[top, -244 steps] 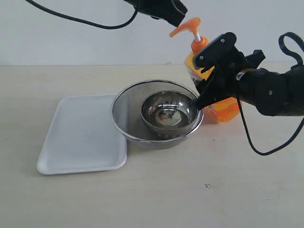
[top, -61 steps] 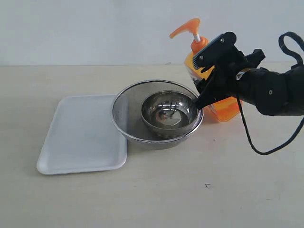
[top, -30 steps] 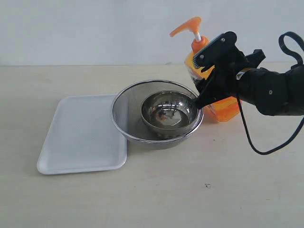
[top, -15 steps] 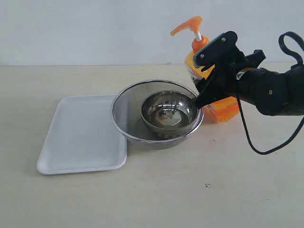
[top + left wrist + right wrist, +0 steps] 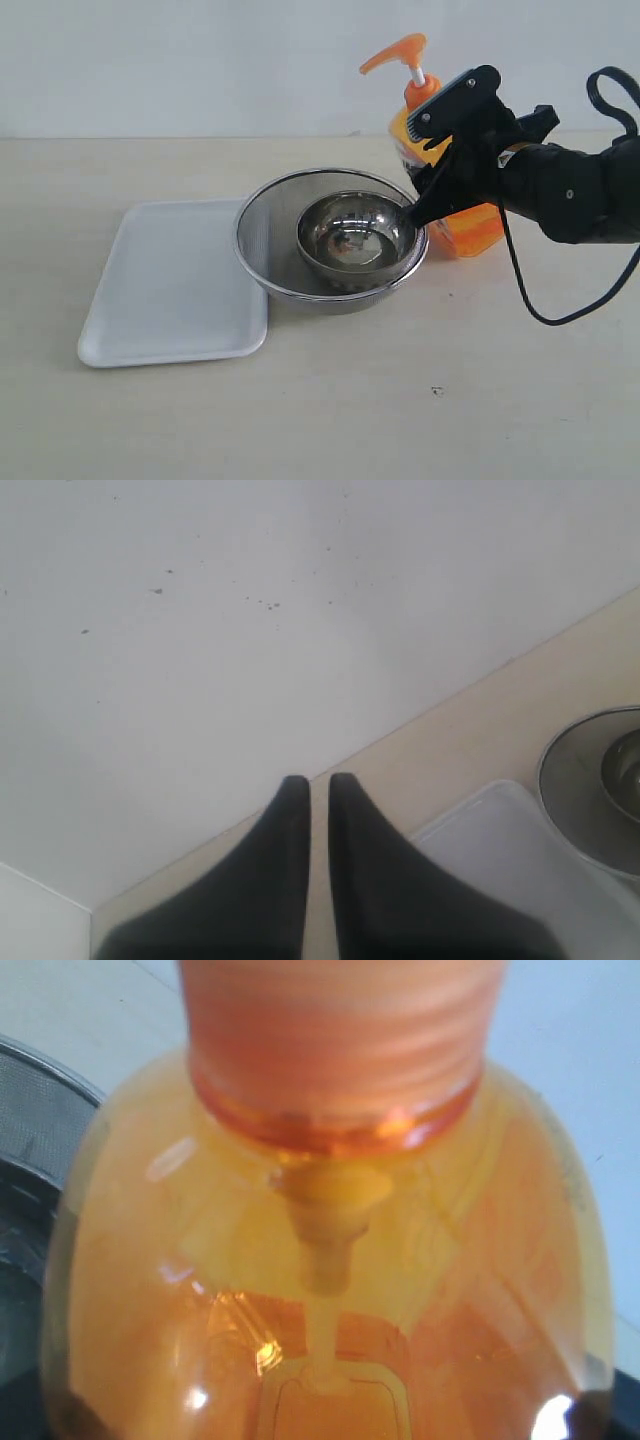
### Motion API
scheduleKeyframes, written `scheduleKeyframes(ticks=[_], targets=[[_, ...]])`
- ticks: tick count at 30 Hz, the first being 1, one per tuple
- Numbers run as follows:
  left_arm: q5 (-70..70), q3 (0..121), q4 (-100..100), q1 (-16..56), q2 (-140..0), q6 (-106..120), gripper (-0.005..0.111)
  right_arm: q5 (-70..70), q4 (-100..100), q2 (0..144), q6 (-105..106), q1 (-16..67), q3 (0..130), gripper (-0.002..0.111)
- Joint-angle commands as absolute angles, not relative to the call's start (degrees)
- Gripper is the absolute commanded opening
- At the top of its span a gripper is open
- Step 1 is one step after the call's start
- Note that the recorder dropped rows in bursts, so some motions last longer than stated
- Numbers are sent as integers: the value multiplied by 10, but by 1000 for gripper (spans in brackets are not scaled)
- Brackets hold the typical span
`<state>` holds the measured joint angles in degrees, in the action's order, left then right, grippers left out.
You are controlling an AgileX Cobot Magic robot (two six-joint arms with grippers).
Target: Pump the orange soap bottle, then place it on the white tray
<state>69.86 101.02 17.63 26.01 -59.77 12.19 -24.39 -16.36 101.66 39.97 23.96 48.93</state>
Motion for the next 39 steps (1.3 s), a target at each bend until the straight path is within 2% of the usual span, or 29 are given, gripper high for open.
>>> scheduleKeyframes(ticks=[1, 25, 39], targets=[[700, 962, 179, 258, -561, 112, 5, -249, -158, 1012, 396, 240, 492, 0], [611, 698, 206, 258, -316, 21, 5, -249, -158, 1012, 396, 240, 492, 0], [625, 592, 264, 258, -190, -52, 5, -249, -158, 1012, 396, 240, 492, 0]])
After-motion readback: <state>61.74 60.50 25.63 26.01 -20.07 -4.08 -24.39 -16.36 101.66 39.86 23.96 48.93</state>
